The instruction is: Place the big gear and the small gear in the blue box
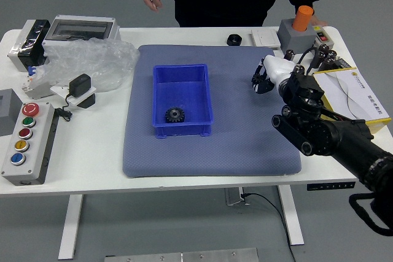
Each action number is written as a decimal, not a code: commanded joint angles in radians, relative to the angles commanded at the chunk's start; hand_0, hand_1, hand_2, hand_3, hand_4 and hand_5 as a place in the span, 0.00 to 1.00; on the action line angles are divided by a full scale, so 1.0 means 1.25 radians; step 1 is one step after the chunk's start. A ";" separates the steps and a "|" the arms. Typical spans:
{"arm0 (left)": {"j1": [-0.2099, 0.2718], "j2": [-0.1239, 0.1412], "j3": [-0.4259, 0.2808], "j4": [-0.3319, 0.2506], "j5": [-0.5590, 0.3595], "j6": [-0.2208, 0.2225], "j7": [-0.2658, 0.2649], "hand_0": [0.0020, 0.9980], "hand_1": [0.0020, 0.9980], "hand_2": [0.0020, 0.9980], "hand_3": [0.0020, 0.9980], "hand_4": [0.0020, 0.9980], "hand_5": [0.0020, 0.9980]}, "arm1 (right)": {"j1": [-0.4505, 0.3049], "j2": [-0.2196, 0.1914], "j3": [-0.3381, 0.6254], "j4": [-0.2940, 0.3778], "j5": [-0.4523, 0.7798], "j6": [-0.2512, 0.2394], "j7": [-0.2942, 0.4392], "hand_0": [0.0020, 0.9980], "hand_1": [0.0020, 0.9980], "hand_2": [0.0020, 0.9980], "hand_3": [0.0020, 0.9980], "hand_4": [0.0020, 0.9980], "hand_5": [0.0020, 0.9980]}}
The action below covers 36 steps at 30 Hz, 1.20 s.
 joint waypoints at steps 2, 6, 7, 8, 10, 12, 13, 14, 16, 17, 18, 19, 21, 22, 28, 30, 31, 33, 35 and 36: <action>0.000 0.001 0.000 0.000 0.000 0.000 0.000 0.82 0.80 0.81 0.84 0.63 0.27 | 0.000 -0.003 0.002 0.016 -0.006 0.001 -0.005 0.66 0.47 0.47 0.53 0.62 0.08; 0.000 0.001 0.000 0.000 0.000 0.000 0.000 0.82 0.80 0.81 0.84 0.63 0.27 | 0.000 -0.008 0.008 0.058 -0.023 0.002 -0.017 0.66 0.47 0.46 0.53 0.62 0.09; 0.001 0.001 0.000 0.000 0.000 0.000 0.000 0.82 0.80 0.81 0.84 0.63 0.27 | 0.000 -0.008 0.009 0.068 -0.027 0.003 -0.020 0.66 0.47 0.46 0.53 0.62 0.09; 0.001 0.002 0.000 0.000 0.000 0.000 0.000 0.82 0.80 0.81 0.84 0.63 0.27 | 0.000 -0.009 0.009 0.078 -0.030 0.003 -0.023 0.66 0.47 0.46 0.53 0.62 0.09; 0.001 0.002 -0.001 0.000 0.000 0.000 0.000 0.82 0.80 0.81 0.84 0.63 0.27 | 0.000 -0.010 0.009 0.100 -0.037 0.004 -0.029 0.66 0.47 0.46 0.53 0.62 0.09; 0.000 0.002 -0.001 0.000 0.000 0.000 0.000 0.82 0.80 0.81 0.84 0.63 0.27 | -0.001 -0.011 0.008 0.122 -0.043 0.005 -0.036 0.66 0.47 0.46 0.53 0.62 0.09; 0.000 0.002 -0.001 0.000 0.000 0.000 0.000 0.82 0.80 0.81 0.84 0.63 0.27 | -0.001 -0.012 0.008 0.132 -0.046 0.006 -0.039 0.66 0.47 0.46 0.53 0.62 0.09; 0.001 0.002 -0.002 0.000 0.000 0.000 0.000 0.82 0.80 0.81 0.84 0.63 0.27 | -0.001 -0.012 0.008 0.145 -0.050 0.006 -0.043 0.66 0.47 0.46 0.53 0.62 0.09; 0.001 0.003 -0.002 0.000 0.000 0.000 0.000 0.82 0.80 0.81 0.84 0.63 0.27 | -0.001 -0.013 0.007 0.166 -0.055 0.007 -0.049 0.66 0.47 0.46 0.53 0.62 0.09; 0.001 0.003 -0.002 0.000 0.000 0.000 0.001 0.82 0.80 0.81 0.84 0.63 0.27 | -0.002 -0.013 0.007 0.177 -0.058 0.007 -0.052 0.66 0.47 0.46 0.53 0.62 0.09; 0.001 0.003 -0.002 0.000 0.001 0.000 0.001 0.82 0.80 0.81 0.84 0.63 0.27 | -0.002 -0.013 0.006 0.189 -0.062 0.008 -0.055 0.66 0.47 0.46 0.53 0.62 0.09; 0.002 0.003 -0.003 0.000 0.001 0.000 0.001 0.82 0.80 0.81 0.84 0.63 0.27 | -0.002 -0.012 0.004 0.201 -0.065 0.009 -0.058 0.66 0.47 0.46 0.53 0.62 0.09; 0.002 0.003 -0.004 0.000 0.002 0.000 0.001 0.82 0.80 0.81 0.84 0.63 0.27 | -0.003 -0.011 0.001 0.223 -0.070 0.009 -0.064 0.66 0.47 0.46 0.53 0.62 0.09; 0.002 0.003 -0.004 0.000 0.002 0.000 0.001 0.82 0.80 0.81 0.84 0.63 0.27 | -0.003 -0.010 -0.001 0.233 -0.072 0.010 -0.066 0.66 0.47 0.46 0.53 0.62 0.09; 0.002 0.003 -0.008 0.000 0.006 -0.002 0.001 0.82 0.80 0.81 0.84 0.63 0.27 | -0.007 0.002 -0.015 0.295 -0.083 0.012 -0.080 0.66 0.47 0.47 0.53 0.62 0.08; 0.002 0.003 -0.009 0.000 0.007 -0.002 0.001 0.82 0.80 0.81 0.84 0.63 0.28 | -0.008 0.007 -0.019 0.308 -0.085 0.012 -0.083 0.66 0.47 0.47 0.53 0.62 0.08; 0.002 0.002 -0.009 0.000 0.008 -0.002 0.001 0.82 0.80 0.81 0.84 0.63 0.28 | -0.008 0.010 -0.021 0.314 -0.086 0.012 -0.084 0.66 0.47 0.47 0.53 0.62 0.08; 0.002 0.002 -0.010 0.000 0.009 -0.003 0.002 0.82 0.80 0.81 0.84 0.63 0.28 | -0.011 0.020 -0.024 0.325 -0.088 0.011 -0.086 0.66 0.47 0.47 0.53 0.62 0.08; 0.002 0.002 -0.011 0.000 0.011 -0.003 0.002 0.82 0.80 0.81 0.84 0.63 0.28 | -0.014 0.030 -0.025 0.332 -0.090 0.009 -0.087 0.66 0.47 0.47 0.53 0.62 0.08; 0.002 0.001 -0.011 0.000 0.012 -0.003 0.002 0.82 0.80 0.81 0.84 0.63 0.28 | -0.015 0.035 -0.026 0.334 -0.090 0.007 -0.087 0.66 0.47 0.47 0.53 0.62 0.08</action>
